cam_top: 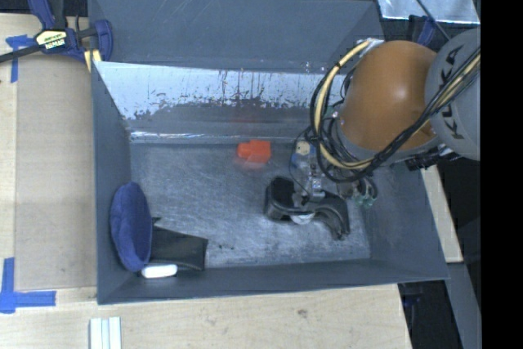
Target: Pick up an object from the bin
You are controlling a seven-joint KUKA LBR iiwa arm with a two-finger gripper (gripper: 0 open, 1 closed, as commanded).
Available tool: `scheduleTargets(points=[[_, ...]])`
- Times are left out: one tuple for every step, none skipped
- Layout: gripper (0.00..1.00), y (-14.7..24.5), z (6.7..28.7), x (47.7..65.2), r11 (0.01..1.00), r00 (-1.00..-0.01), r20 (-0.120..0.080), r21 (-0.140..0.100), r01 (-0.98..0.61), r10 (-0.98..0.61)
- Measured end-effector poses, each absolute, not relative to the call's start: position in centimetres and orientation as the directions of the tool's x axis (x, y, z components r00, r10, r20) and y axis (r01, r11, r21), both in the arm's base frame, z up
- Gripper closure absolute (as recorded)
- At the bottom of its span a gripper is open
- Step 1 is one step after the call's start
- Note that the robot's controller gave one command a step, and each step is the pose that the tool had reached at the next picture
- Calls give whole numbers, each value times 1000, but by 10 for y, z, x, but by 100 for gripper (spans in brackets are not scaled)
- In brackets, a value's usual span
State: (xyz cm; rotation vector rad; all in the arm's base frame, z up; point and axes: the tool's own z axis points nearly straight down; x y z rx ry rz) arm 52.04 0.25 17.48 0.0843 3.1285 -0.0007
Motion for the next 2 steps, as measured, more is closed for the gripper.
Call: scheduleTargets(points=[[100, -19, 182, 488, 995, -995, -1, -1, 101, 101], [100, -39, 153, 527, 978, -978, -5, 0, 207, 207]])
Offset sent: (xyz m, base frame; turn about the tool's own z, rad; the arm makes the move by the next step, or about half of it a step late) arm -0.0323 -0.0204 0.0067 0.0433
